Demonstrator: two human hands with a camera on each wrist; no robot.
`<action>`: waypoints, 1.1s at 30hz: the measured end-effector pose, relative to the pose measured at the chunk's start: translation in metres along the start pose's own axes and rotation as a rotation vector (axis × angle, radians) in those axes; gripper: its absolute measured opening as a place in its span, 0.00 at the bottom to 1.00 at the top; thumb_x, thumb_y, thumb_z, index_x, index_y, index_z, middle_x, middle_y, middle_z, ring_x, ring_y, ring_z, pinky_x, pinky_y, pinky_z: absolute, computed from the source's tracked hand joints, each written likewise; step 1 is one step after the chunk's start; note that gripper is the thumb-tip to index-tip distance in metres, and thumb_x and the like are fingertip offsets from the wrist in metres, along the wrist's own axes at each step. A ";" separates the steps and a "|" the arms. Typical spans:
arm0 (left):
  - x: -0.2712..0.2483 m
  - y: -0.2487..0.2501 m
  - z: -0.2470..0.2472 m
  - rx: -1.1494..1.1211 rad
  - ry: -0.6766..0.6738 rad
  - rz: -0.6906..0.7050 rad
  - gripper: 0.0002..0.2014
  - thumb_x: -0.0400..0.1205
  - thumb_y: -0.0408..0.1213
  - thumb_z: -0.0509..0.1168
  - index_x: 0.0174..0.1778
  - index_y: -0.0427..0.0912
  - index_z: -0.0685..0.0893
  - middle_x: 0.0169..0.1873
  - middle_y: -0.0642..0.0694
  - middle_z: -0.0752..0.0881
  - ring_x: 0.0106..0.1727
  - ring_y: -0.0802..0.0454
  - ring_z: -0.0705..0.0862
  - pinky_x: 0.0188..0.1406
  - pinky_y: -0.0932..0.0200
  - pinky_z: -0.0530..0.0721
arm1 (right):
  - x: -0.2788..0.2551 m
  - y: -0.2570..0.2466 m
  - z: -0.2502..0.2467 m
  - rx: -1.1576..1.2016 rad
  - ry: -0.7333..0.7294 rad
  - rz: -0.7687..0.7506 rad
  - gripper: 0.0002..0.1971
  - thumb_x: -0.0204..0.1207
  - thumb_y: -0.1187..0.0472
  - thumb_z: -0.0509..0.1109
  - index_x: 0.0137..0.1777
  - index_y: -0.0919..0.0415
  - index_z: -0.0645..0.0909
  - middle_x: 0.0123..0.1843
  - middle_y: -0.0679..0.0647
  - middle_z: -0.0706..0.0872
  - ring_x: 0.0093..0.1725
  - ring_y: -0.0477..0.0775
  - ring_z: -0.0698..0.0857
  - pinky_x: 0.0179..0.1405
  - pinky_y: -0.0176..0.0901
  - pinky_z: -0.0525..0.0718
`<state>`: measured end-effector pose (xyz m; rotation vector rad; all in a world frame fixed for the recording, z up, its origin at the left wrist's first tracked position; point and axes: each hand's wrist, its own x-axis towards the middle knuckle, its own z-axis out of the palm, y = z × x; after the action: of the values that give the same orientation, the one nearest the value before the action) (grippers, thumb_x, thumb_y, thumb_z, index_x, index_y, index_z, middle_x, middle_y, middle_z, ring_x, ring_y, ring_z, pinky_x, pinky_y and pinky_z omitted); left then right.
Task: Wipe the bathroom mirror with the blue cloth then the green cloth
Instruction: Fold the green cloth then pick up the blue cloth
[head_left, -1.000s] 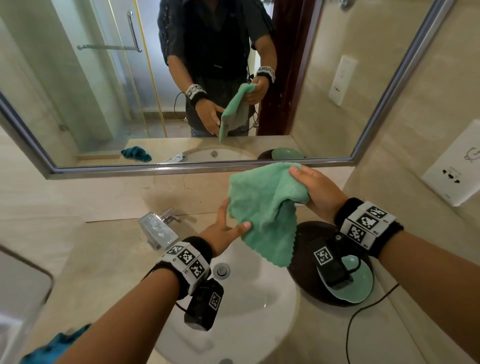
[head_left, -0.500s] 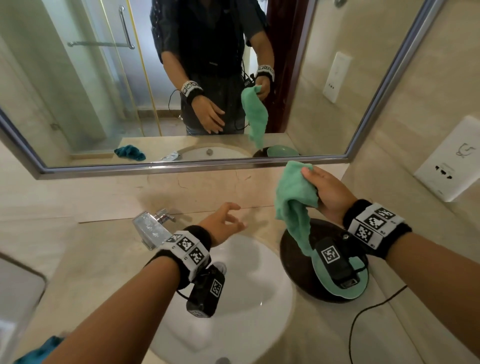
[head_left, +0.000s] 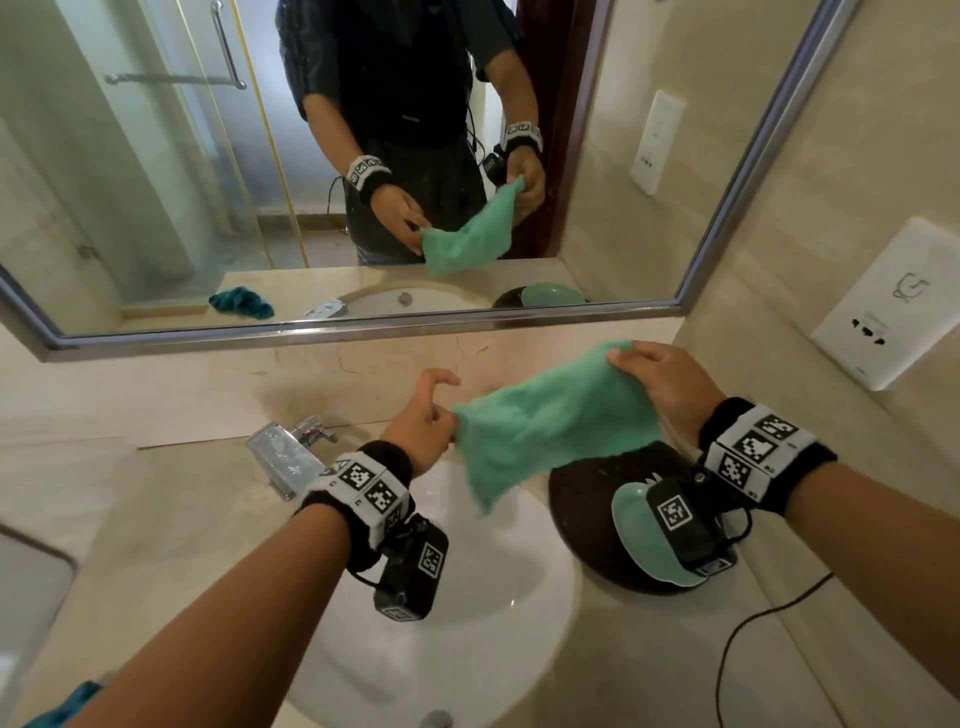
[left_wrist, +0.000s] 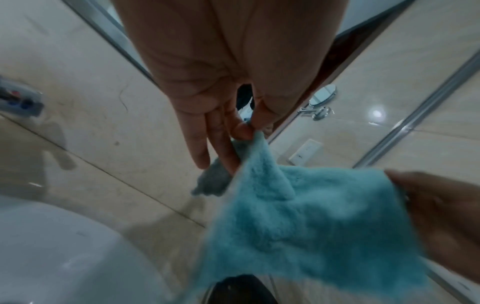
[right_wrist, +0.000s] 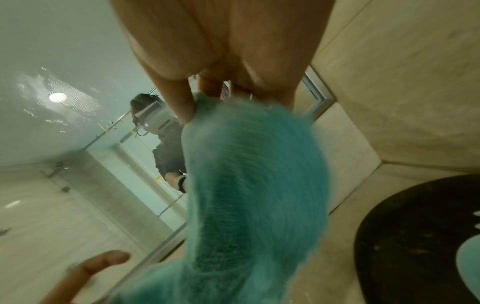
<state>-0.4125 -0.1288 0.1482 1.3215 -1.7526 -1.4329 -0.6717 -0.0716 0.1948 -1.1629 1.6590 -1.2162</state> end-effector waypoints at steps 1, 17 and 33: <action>0.000 0.001 -0.007 0.006 0.025 -0.001 0.16 0.83 0.23 0.52 0.58 0.50 0.70 0.29 0.46 0.74 0.33 0.47 0.76 0.39 0.48 0.82 | 0.001 0.005 -0.003 -0.051 0.016 0.005 0.08 0.79 0.57 0.67 0.47 0.57 0.88 0.51 0.60 0.89 0.54 0.60 0.86 0.62 0.55 0.81; -0.006 -0.006 -0.040 0.381 0.246 -0.025 0.06 0.80 0.39 0.69 0.49 0.42 0.87 0.37 0.48 0.83 0.40 0.52 0.79 0.39 0.64 0.76 | 0.008 0.026 0.008 -0.319 -0.221 -0.035 0.22 0.75 0.71 0.70 0.64 0.50 0.78 0.53 0.54 0.85 0.55 0.61 0.83 0.57 0.61 0.83; 0.012 0.005 0.036 0.306 -0.098 -0.024 0.07 0.84 0.41 0.61 0.43 0.45 0.80 0.44 0.42 0.87 0.47 0.45 0.86 0.55 0.45 0.85 | 0.010 0.047 0.061 -0.771 -0.097 -0.010 0.12 0.80 0.56 0.63 0.49 0.62 0.86 0.50 0.58 0.88 0.51 0.59 0.84 0.54 0.47 0.80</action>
<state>-0.4496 -0.1236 0.1392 1.4497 -2.0920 -1.2978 -0.6285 -0.0917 0.1330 -1.6416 2.1147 -0.4917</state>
